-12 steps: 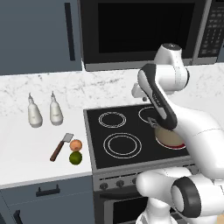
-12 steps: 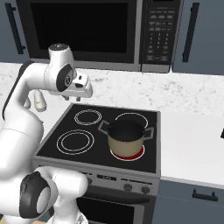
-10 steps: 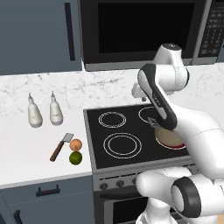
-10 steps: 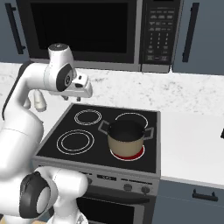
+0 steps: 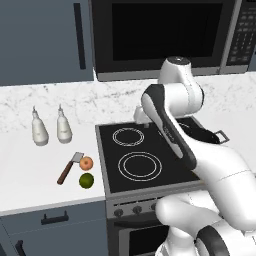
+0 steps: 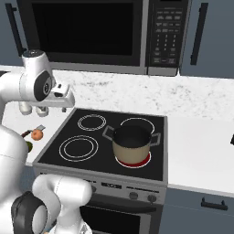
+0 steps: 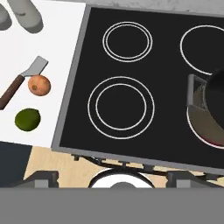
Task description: Put the lime and onion in the pot. Retrieve the spatula and lightly stir the vegetables in the pot.
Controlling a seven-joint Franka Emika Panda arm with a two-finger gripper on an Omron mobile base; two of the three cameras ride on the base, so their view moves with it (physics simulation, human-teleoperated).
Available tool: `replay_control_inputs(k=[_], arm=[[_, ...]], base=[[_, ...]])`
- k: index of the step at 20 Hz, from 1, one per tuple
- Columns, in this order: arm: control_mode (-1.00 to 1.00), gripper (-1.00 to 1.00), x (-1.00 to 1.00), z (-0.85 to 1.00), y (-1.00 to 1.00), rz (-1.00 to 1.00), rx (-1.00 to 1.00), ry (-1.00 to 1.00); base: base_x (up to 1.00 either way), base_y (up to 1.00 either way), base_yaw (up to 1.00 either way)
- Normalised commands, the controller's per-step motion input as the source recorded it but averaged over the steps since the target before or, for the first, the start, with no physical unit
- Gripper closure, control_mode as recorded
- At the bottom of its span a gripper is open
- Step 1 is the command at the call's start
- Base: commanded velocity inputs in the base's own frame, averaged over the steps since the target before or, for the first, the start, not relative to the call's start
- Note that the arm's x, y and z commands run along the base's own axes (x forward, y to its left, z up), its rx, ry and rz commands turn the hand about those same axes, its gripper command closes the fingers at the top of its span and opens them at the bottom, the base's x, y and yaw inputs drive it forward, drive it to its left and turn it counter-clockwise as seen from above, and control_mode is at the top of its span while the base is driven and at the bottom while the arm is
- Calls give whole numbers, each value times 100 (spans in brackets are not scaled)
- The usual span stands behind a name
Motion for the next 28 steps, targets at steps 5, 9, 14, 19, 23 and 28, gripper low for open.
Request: replay_control_inputs(k=[5, 9, 14, 19, 23, 28], arm=[[-100, -100, -11, -49, 93, 1, -3, 0], [-100, -100, 15, -53, 77, 0, 0, 2], [-100, -100, 42, -56, 70, 2, 0, 6], [-100, -100, 37, -52, 77, 2, 0, 6], [-100, -100, 35, -44, 60, 0, 0, 3], [-100, -100, 44, -40, 33, 0, 0, 0]], base=[[0, 0, 0], [0, 0, 0], [0, 0, 0], [0, 0, 0], [0, 0, 0], [0, 0, 0]])
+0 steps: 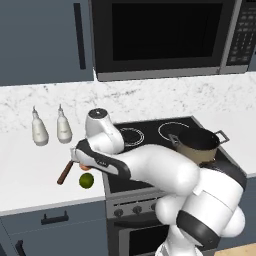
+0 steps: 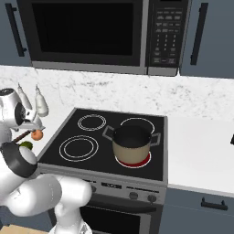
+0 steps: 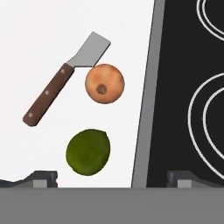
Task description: Put the lime and onion in the pot. Retrieve the spatula and lightly stir the vegetables in the pot.
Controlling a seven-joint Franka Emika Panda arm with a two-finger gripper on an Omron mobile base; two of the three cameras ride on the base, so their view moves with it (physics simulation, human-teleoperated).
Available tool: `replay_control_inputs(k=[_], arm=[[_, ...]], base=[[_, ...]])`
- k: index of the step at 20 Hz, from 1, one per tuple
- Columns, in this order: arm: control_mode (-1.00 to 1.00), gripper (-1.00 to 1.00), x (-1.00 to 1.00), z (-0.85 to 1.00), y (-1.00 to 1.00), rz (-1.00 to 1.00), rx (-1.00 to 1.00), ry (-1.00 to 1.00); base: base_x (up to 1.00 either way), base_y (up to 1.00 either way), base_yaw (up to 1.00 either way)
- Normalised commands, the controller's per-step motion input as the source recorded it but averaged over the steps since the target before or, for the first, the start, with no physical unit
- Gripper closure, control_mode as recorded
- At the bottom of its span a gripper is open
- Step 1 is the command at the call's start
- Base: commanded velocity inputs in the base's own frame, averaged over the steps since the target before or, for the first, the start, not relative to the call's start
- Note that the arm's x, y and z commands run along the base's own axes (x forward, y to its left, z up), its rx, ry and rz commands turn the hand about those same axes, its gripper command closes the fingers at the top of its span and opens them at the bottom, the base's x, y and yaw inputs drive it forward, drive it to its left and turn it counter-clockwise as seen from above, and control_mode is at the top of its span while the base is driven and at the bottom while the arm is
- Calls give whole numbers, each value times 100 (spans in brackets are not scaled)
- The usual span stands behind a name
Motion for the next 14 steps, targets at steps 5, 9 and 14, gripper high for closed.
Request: replay_control_inputs(k=[5, 9, 14], arm=[[-100, -100, 38, -40, 17, 0, -3, 0], [-100, -100, 37, -33, 8, 0, -6, 0], [-100, -100, 32, -27, 5, 0, -8, 0]], base=[[0, 0, 0], [0, 0, 0], [0, 0, 0]])
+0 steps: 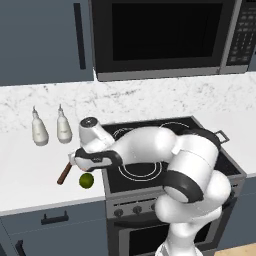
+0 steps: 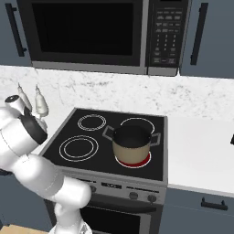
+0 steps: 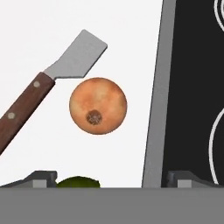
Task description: Put the lime and onion in the pot. Retrieve the spatula and lightly stir the vegetables in the pot.
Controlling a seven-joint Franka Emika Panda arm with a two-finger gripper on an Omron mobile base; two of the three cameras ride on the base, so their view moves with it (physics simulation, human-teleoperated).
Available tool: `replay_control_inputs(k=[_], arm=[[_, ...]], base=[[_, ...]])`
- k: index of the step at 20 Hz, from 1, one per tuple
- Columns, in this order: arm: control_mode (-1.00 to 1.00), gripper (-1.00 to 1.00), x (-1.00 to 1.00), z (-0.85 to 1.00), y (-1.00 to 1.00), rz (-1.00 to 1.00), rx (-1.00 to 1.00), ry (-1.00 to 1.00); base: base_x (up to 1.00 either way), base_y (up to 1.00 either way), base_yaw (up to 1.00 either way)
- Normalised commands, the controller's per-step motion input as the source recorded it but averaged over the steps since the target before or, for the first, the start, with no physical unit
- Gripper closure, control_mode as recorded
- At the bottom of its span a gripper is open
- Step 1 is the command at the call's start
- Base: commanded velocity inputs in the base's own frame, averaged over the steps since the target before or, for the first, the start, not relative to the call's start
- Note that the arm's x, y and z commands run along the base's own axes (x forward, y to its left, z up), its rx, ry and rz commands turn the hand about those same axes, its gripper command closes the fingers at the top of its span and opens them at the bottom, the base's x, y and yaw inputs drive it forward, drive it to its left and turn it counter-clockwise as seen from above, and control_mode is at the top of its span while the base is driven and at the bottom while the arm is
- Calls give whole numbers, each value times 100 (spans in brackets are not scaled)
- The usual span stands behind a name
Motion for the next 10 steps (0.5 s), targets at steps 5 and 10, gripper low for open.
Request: replay_control_inputs(k=[5, 10], arm=[[-100, -100, 31, -22, 9, 0, -6, -2], [-100, -100, 30, -22, 13, 0, -1, -3]], base=[[0, 0, 0], [0, 0, 0]])
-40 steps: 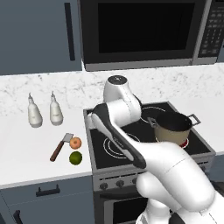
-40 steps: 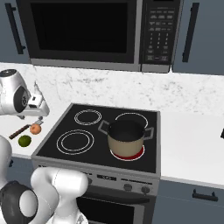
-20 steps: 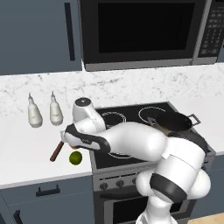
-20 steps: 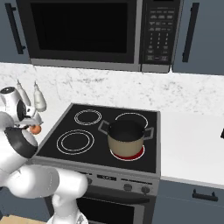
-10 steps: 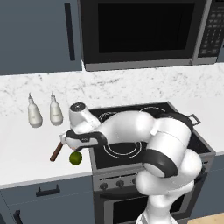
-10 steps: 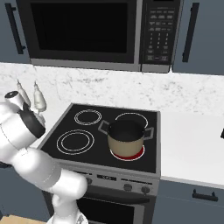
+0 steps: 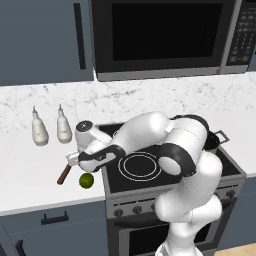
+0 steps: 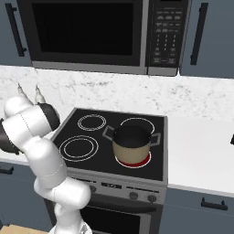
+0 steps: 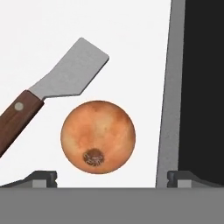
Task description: Put the lime and onion in the pot. Retrieve the spatula and lightly stir the vegetables in the pot.
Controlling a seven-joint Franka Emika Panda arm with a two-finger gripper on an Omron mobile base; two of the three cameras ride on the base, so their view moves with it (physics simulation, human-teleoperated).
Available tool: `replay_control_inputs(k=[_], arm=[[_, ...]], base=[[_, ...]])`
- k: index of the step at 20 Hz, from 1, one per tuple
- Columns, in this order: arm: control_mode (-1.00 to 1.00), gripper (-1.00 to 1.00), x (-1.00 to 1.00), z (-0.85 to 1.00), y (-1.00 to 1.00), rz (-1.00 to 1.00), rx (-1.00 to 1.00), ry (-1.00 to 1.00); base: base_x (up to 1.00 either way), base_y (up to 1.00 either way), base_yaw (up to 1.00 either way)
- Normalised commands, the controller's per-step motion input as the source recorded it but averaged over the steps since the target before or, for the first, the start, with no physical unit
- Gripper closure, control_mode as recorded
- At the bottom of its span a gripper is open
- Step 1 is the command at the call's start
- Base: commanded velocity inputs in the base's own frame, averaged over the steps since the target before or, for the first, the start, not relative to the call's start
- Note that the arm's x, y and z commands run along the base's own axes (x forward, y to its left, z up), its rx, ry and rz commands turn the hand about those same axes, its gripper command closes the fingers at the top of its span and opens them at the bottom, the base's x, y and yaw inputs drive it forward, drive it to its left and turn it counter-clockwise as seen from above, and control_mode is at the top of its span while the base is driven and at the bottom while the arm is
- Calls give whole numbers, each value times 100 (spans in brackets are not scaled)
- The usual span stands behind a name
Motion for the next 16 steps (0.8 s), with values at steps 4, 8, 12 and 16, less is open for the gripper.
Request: replay_control_inputs(k=[4, 8, 12, 16], arm=[[-100, -100, 24, -23, 12, 0, 0, -2], [-100, -100, 21, -23, 14, 0, 0, 0], [-100, -100, 11, -20, 4, 0, 0, 0], [-100, -100, 4, -21, 0, 0, -2, -1]], base=[[0, 0, 0], [0, 0, 0], [0, 0, 0], [0, 0, 0]])
